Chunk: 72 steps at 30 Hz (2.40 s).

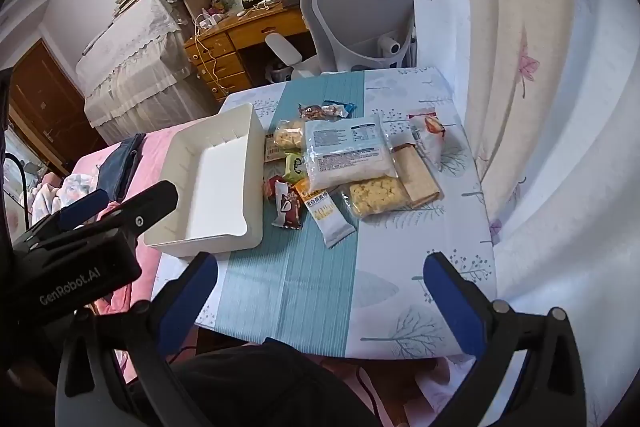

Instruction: Organize snacks

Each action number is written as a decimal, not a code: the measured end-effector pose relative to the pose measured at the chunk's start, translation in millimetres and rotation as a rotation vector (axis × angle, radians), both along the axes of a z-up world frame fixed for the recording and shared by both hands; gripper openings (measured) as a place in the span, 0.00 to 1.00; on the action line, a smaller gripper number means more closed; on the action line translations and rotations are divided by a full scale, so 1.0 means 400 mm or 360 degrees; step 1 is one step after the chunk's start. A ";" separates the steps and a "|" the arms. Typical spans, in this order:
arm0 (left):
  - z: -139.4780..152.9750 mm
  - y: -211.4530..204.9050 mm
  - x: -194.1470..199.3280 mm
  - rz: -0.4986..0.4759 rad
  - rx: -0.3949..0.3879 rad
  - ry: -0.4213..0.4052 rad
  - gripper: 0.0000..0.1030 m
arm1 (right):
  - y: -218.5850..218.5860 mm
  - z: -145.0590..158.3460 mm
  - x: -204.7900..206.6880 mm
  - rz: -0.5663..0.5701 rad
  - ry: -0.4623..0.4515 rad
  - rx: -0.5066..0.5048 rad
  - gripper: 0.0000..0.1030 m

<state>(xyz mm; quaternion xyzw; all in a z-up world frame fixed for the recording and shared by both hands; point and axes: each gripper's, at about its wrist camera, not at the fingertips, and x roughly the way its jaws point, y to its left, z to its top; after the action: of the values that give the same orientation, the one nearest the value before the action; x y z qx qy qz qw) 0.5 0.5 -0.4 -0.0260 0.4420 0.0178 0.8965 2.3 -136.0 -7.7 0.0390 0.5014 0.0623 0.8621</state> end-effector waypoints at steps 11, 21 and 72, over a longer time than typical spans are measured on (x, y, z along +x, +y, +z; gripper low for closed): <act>-0.006 0.009 0.026 0.0001 0.0001 0.0011 0.99 | 0.016 -0.006 0.020 0.0016 -0.0001 0.0014 1.00; -0.001 0.010 0.017 0.0003 -0.0007 0.0008 0.99 | 0.017 -0.004 0.024 0.0017 0.0005 0.0006 1.00; -0.116 0.148 0.112 -0.0311 -0.0293 0.0352 0.99 | 0.107 -0.011 -0.039 -0.0418 -0.0229 -0.0559 1.00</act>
<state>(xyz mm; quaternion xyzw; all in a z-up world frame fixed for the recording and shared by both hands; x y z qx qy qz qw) 45.3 59.8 -46.8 -0.0627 0.5382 -0.1073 0.8336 -13.4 -93.1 -12.3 -0.0513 0.4325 -0.1359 0.8899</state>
